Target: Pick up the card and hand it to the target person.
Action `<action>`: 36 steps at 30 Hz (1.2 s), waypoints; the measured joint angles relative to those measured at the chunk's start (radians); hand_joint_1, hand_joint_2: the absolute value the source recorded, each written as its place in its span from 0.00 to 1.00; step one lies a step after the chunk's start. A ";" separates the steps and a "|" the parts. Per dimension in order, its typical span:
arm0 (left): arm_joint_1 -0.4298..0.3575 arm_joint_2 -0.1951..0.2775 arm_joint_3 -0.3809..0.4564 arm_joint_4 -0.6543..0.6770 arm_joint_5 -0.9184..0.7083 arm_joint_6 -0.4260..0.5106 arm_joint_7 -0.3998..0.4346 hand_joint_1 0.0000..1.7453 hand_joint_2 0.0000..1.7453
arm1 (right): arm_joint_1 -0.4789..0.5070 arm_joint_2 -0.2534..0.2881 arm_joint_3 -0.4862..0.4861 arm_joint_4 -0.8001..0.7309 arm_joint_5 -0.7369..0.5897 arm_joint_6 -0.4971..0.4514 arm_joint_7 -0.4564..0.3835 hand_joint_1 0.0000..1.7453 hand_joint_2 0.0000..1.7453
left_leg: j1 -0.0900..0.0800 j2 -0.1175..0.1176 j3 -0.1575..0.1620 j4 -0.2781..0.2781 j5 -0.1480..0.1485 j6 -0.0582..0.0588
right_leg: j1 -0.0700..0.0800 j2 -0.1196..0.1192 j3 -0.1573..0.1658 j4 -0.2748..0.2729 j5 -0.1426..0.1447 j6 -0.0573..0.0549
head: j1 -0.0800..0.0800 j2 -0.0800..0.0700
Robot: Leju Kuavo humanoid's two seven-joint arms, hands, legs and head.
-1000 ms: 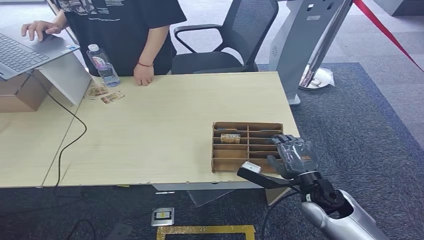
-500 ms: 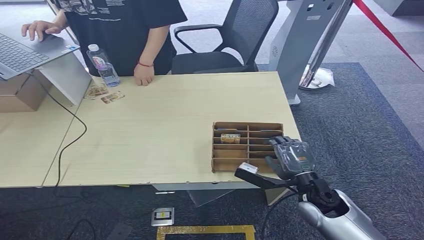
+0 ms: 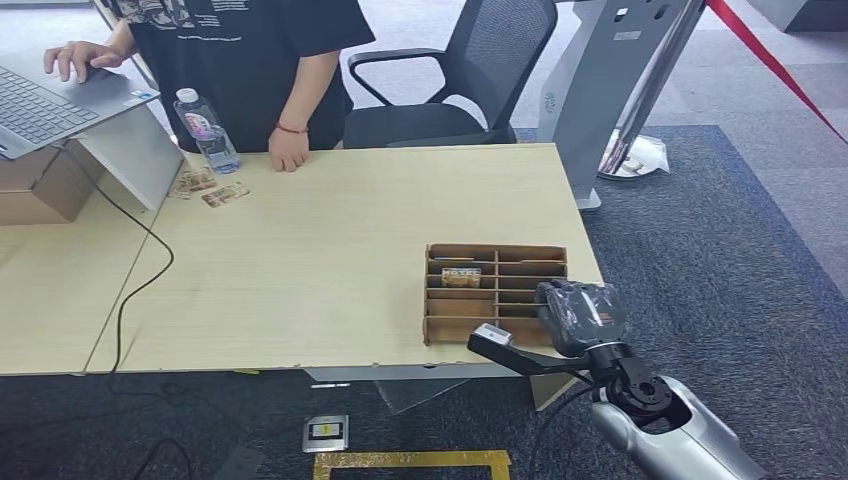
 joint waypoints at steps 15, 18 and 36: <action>0.004 0.000 0.000 0.000 0.004 0.001 -0.002 0.00 1.00 | -0.006 0.001 0.006 0.001 0.018 0.003 0.009 1.00 1.00 | 0.000 0.000 0.000 0.000 0.000 0.000 | 0.000 0.000 0.000 0.000 0.000 0.000 | 0.000 0.000; 0.004 0.000 0.000 0.000 0.006 0.001 -0.006 0.00 1.00 | -0.006 -0.001 -0.002 -0.011 0.000 0.006 -0.004 1.00 1.00 | 0.000 0.000 0.000 0.000 0.000 0.000 | 0.000 0.000 0.000 0.000 0.000 0.000 | 0.000 0.000; 0.020 0.006 0.000 0.000 0.017 0.003 -0.016 0.00 1.00 | 0.086 -0.079 -0.165 -0.352 -0.069 0.014 -0.009 1.00 1.00 | 0.000 0.001 0.001 0.000 0.000 0.000 | 0.000 0.001 0.000 0.000 0.000 0.000 | 0.000 0.000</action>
